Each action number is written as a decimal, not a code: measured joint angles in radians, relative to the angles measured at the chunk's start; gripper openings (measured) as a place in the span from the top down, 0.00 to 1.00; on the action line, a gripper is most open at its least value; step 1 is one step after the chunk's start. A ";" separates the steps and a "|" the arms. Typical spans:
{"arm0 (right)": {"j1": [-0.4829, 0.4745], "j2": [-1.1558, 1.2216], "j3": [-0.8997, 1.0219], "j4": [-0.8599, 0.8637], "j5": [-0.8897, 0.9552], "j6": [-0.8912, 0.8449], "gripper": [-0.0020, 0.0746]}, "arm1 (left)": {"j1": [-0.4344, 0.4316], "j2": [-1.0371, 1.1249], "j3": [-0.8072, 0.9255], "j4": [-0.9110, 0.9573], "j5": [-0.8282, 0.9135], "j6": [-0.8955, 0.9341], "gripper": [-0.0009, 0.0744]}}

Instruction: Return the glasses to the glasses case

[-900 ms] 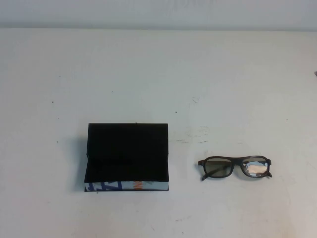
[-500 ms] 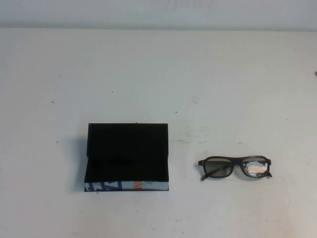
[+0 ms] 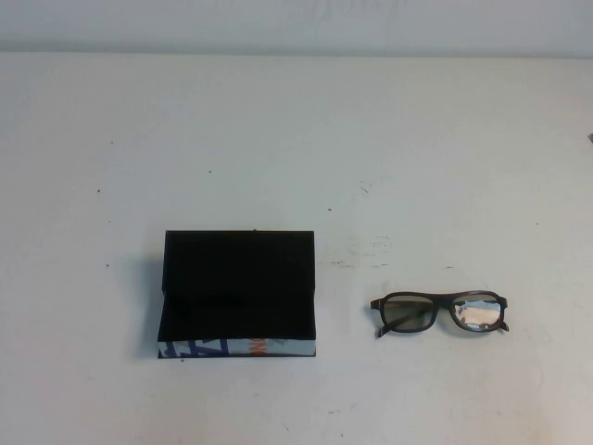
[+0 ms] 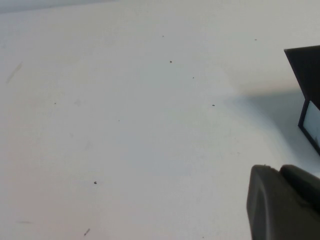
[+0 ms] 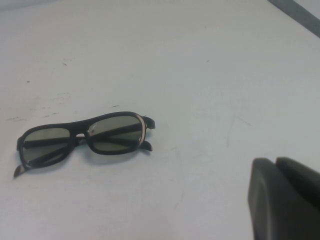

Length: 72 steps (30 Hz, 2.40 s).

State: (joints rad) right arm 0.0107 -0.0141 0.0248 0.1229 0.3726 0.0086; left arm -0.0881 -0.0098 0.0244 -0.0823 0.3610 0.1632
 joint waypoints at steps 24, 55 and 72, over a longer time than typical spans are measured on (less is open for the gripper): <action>0.000 0.000 0.002 0.626 -0.268 0.000 0.99 | 0.000 0.000 0.000 0.000 0.000 0.000 0.99; 0.005 1.010 -0.742 0.515 0.555 -0.446 0.99 | 0.000 0.000 0.000 0.002 0.000 0.000 0.99; 0.388 1.484 -1.150 0.063 0.689 -0.769 0.99 | 0.000 -0.002 0.000 0.002 0.000 0.000 0.99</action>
State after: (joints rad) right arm 0.3989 1.4703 -1.1248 0.1858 1.0611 -0.7601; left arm -0.0881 -0.0120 0.0244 -0.0807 0.3610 0.1632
